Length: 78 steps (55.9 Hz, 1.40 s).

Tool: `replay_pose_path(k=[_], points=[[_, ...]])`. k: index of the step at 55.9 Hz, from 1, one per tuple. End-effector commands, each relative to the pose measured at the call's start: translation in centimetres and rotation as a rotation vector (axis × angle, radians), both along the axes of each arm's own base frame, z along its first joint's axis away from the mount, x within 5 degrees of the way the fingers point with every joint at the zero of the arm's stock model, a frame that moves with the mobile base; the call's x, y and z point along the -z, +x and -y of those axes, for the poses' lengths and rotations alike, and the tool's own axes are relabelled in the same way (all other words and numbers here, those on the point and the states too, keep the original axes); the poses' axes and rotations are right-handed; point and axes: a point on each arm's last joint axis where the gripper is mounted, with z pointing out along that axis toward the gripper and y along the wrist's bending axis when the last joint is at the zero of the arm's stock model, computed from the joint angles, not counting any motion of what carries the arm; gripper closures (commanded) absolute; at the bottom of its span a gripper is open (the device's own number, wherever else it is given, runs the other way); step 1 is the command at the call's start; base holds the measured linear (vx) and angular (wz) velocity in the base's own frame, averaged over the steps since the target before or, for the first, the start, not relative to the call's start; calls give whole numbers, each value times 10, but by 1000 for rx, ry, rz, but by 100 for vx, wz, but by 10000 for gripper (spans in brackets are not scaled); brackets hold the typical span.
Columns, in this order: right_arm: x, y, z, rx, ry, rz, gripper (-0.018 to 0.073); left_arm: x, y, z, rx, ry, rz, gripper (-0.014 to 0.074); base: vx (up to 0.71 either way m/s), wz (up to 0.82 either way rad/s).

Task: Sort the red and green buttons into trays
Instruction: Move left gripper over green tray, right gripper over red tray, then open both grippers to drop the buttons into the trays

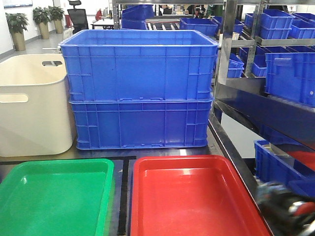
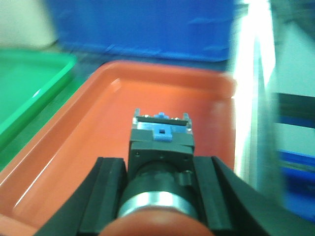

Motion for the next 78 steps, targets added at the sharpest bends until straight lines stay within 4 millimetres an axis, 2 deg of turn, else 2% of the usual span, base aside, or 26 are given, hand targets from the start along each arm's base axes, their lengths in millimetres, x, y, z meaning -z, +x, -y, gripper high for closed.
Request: replay_pose_path(k=[1,6,12,23,30,37,46,53,66,72,78], points=[[-15,18,-17,-24,19,146,568,-12,14,-2,-36,-55,68,599,0,0],[-15,37,-37,-65,15,138,568,-5,31,-2,-43,-85,13,598,0,0],[-14,59,-57,-114,-8,68,568,-12,50,1,-17,-22,3,597,0,0],[-18,96,-79,-127,27,-72,561,-20,103,14,13,45,28,596,0,0],[-7,113,-90,-144,1,-152,552,-8,134,24,30,54,-23,595,0,0],[10,123,-95,-140,-14,-195,526,16,156,27,30,66,-106,591,0,0],[19,128,-97,-120,7,-236,455,35,166,29,37,72,-179,556,0,0],[25,128,-98,-116,11,-286,347,45,171,30,39,76,-213,483,0,0],[36,137,-101,-100,6,-273,85,53,173,31,47,80,-247,237,0,0],[40,145,-102,-80,16,-235,17,52,174,31,44,81,-243,118,0,0],[42,146,-103,-75,19,-230,-13,52,174,30,42,81,-238,24,0,0]])
